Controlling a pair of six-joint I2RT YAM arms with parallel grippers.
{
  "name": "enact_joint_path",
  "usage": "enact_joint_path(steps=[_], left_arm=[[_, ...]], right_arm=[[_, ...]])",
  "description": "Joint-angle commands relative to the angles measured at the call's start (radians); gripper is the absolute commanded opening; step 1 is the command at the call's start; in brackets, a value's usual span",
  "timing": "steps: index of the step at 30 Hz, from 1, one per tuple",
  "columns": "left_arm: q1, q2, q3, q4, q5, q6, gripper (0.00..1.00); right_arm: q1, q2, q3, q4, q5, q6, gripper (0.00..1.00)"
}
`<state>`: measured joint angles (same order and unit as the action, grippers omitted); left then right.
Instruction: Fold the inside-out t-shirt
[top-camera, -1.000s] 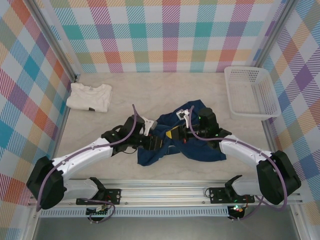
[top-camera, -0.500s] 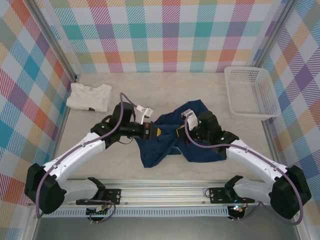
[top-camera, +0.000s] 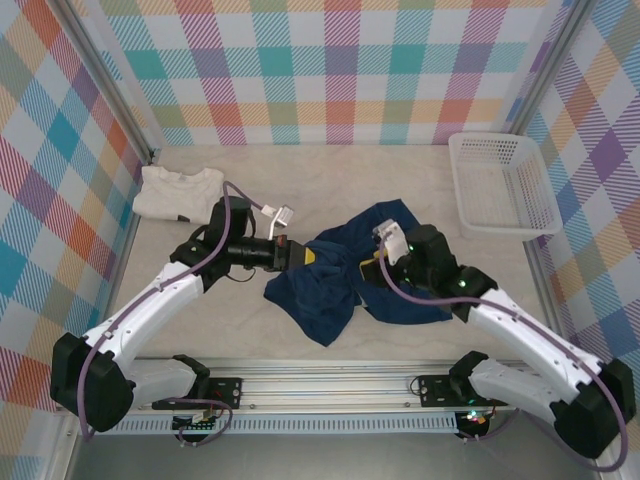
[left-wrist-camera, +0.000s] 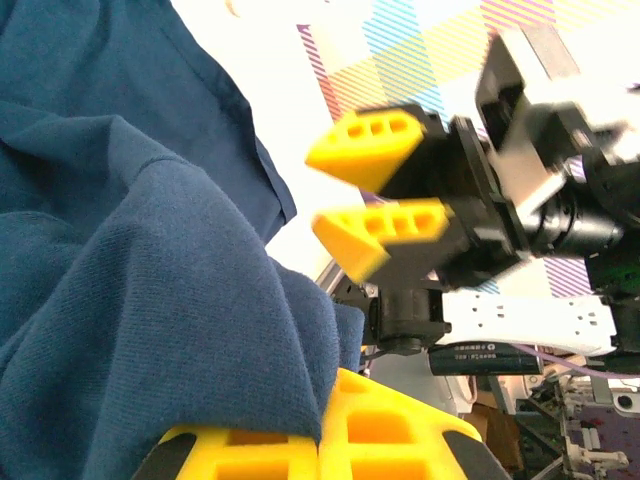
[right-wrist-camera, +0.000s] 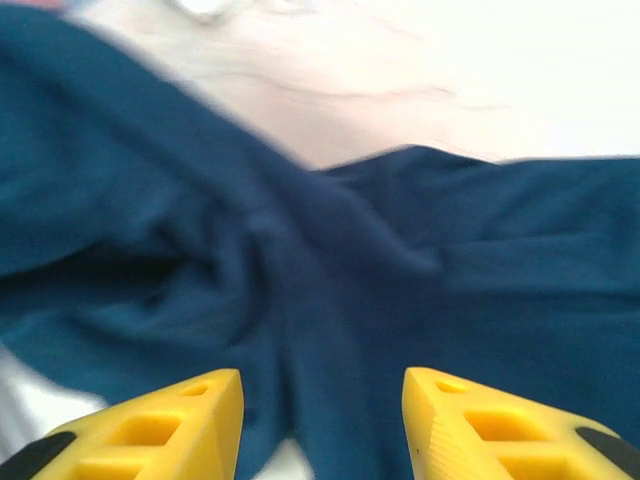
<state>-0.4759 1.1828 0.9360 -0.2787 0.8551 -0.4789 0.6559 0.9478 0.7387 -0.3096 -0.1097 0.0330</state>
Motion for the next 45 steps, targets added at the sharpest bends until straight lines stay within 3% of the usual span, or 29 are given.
enact_joint_path(steps=[1,4,6,12,14,17,18,20,22,23,25,27,30,34,37,41,45], left_arm=[[0.014,0.0,0.02,0.01,0.02,0.024,0.0],[0.015,0.0,0.02,0.01,0.016,0.025,0.0],[0.014,0.0,0.02,0.01,0.017,0.025,0.0],[0.015,0.003,0.014,-0.025,0.015,0.03,0.0],[0.015,0.002,0.012,-0.025,0.012,0.03,0.0],[0.015,0.005,0.011,-0.03,0.002,0.031,0.0],[0.015,0.007,0.011,-0.034,-0.005,0.031,0.0],[0.015,0.011,0.012,-0.052,-0.052,0.035,0.0],[0.013,0.024,0.022,-0.11,-0.172,0.062,0.0],[0.012,0.029,0.027,-0.139,-0.236,0.078,0.06],[0.012,0.022,0.03,-0.17,-0.356,0.111,0.28],[0.009,-0.021,0.01,-0.149,-0.413,0.133,0.43],[0.004,-0.15,-0.049,-0.077,-0.463,0.155,0.53],[-0.022,-0.297,-0.13,0.049,-0.416,0.188,0.71],[-0.058,-0.314,-0.155,0.099,-0.364,0.205,0.75],[-0.132,-0.267,-0.139,0.088,-0.384,0.256,0.75],[-0.168,-0.173,-0.122,0.169,-0.384,0.255,0.67]], right_arm=[[0.009,-0.054,-0.053,0.121,-0.321,-0.051,0.48],[0.025,-0.006,-0.029,0.172,-0.399,-0.059,0.52],[0.041,0.037,-0.005,0.202,-0.381,-0.068,0.59],[0.045,0.157,0.063,0.271,-0.415,-0.099,0.57],[0.048,0.184,0.074,0.292,-0.431,-0.101,0.42],[0.05,0.191,0.101,0.261,-0.428,-0.115,0.05],[0.049,0.182,0.113,0.239,-0.429,-0.117,0.0],[0.05,0.152,0.144,0.202,-0.444,-0.098,0.0],[0.049,0.137,0.191,0.174,-0.471,-0.047,0.0],[0.049,0.145,0.225,0.15,-0.491,-0.013,0.0],[0.048,0.192,0.304,0.081,-0.508,0.048,0.0],[0.048,0.238,0.357,0.029,-0.5,0.089,0.0],[0.048,0.284,0.399,-0.013,-0.459,0.131,0.0],[0.048,0.332,0.449,-0.044,-0.471,0.163,0.0],[0.045,0.356,0.472,-0.051,-0.485,0.179,0.0],[0.037,0.37,0.481,-0.035,-0.517,0.219,0.0],[0.034,0.373,0.468,0.011,-0.555,0.267,0.0]])
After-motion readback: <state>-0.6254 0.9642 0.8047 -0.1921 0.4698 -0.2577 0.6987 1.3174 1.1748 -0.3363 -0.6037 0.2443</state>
